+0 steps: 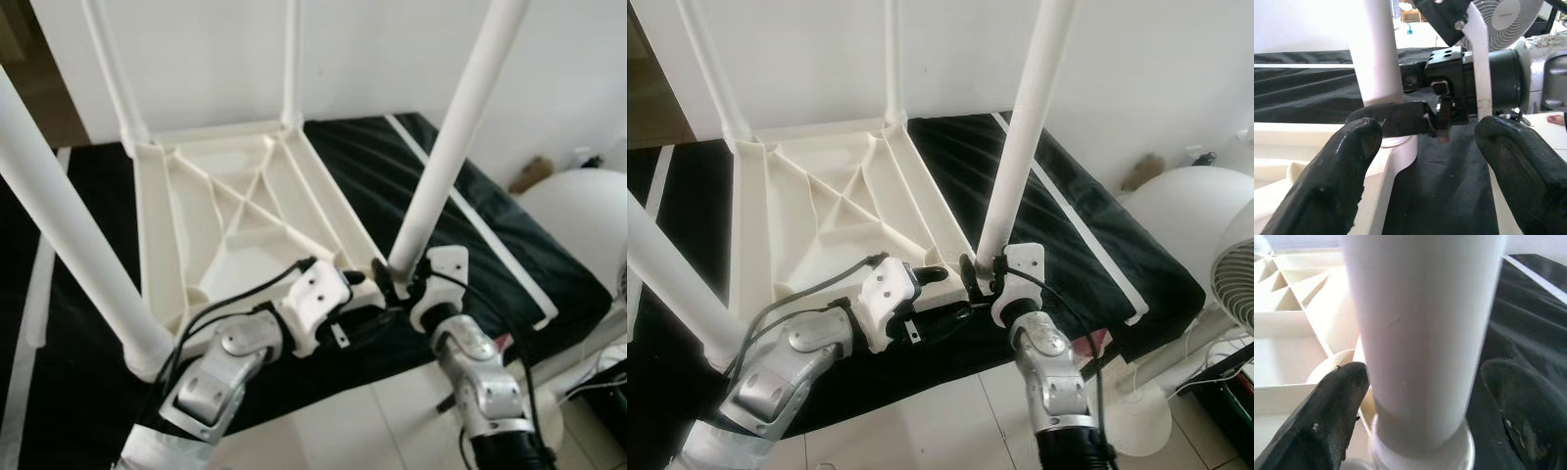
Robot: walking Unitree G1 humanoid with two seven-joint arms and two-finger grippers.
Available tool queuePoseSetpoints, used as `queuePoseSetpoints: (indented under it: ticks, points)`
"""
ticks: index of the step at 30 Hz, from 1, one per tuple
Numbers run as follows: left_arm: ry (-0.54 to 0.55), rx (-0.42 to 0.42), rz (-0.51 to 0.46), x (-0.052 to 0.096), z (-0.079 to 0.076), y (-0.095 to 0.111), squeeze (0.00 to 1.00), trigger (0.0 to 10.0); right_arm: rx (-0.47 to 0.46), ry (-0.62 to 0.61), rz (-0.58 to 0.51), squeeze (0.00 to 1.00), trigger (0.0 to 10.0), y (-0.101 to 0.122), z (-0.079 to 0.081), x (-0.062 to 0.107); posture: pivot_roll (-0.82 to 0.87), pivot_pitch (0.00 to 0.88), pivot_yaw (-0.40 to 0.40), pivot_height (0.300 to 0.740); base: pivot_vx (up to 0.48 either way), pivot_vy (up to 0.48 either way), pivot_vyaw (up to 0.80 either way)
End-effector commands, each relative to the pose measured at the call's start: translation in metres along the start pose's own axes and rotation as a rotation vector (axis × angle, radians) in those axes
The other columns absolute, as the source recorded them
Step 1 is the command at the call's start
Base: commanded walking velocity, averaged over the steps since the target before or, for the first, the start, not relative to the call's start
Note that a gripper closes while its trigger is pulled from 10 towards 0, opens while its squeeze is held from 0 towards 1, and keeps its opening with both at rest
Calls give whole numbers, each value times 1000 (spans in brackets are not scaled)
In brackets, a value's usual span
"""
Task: Building children table
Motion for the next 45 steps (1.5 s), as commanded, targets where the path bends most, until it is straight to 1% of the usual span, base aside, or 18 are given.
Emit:
queuePoseSetpoints:
  ticks: [1, 3, 6, 9, 11, 13, 17, 20, 22, 23, 26, 27, 28, 32, 38, 39, 43, 45]
  points:
    - [-11, 3, 1, -1, -1, 1, 0, 10000, 20, 58, 8, 0, 10000, -1, -1, 0, -45, 52, -36, 740, 0, 0, 0]
    - [-10, 3, 1, -1, -1, 1, 0, 10000, 25, 73, 10, 0, 10000, -1, -1, 0, -44, 51, -36, 740, 0, 0, 0]
    - [-8, 2, 1, -1, -1, 1, 0, 10000, 83, 134, 27, 0, 10000, -1, -3, -2, -44, 51, -37, 740, 0, 0, 0]
    - [-6, 3, 0, -1, 0, 2, 0, 10000, 94, 182, 36, 0, 10000, -1, -3, -4, -40, 50, -39, 740, 0, 0, 0]
    - [-4, 3, -1, -1, 0, 2, 0, 10000, 120, 223, 38, 0, 10000, 1, -3, -7, -38, 49, -41, 740, 0, 0, 0]
    - [-3, 2, -1, -1, 0, 2, 0, 10000, 128, 232, 38, 0, 10000, 2, -3, -7, -38, 49, -41, 740, 0, 0, 0]
    - [-2, 1, -1, -2, 0, 2, 0, 10000, 145, 257, 41, 0, 10000, 4, -5, -13, -38, 48, -38, 740, 0, 0, 0]
    - [-1, -4, -4, -2, 2, 3, 0, 10000, 186, 299, 58, 0, 10000, 4, -6, -23, -38, 40, -41, 740, 0, 0, 0]
    - [0, -6, -5, -3, 2, 4, 0, 10000, 193, 304, 64, 0, 10000, 4, -6, -25, -38, 40, -41, 740, 0, 0, 0]
    - [3, -13, -2, -3, 3, 3, 0, 10000, 172, 308, 77, 0, 4588, 1, -7, -28, -35, 35, -46, 740, 0, 0, 0]
    - [3, -13, -2, -3, 3, 3, 0, 10000, 172, 308, 77, 0, 4588, 1, -7, -28, -35, 35, -46, 740, 0, 0, 0]
    - [5, -17, 0, -3, 3, 3, 0, 10000, 156, 310, 86, 0, 4588, -1, -7, -29, -35, 35, -46, 740, 0, 0, 0]
    - [7, -13, -3, -3, 3, 3, 0, 10000, 142, 328, 95, 0, 0, -3, -5, -29, -29, 36, -52, 740, 0, 0, 0]
    - [12, -5, -9, -2, 3, 4, 0, 10000, 140, 363, 109, 0, 0, -8, -1, -26, -31, 40, -53, 740, 0, 0, 0]
    - [11, -4, -10, -3, 2, 4, 0, 10000, 141, 356, 120, 0, 0, -12, -3, -25, -35, 41, -52, 740, 0, 0, 0]
    - [11, -3, -11, -3, 2, 4, 0, 10000, 143, 353, 120, 0, 10000, -12, -4, -25, -35, 41, -52, 740, 0, 0, 0]
    - [6, -3, -14, -3, 3, 5, 0, 10000, 126, 260, 150, 0, 10000, -16, -12, -25, -43, 42, -47, 740, 0, 0, 0]
    - [6, -3, -14, -3, 3, 5, 0, 10000, 114, 247, 151, 0, 10000, -16, -13, -26, -44, 41, -47, 740, 0, 0, 0]
Point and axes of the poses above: a point about 5 cm out from each wrist's last joint towards the gripper, its own x axis pointing back from the gripper into the wrist, its own y axis along the axis of the wrist's last joint, z = x × y, the point moved 4 cm from there along -x, pointing out of the wrist towards the gripper, and after that the axes turned 1 degree about x, right-handed, at the moved point
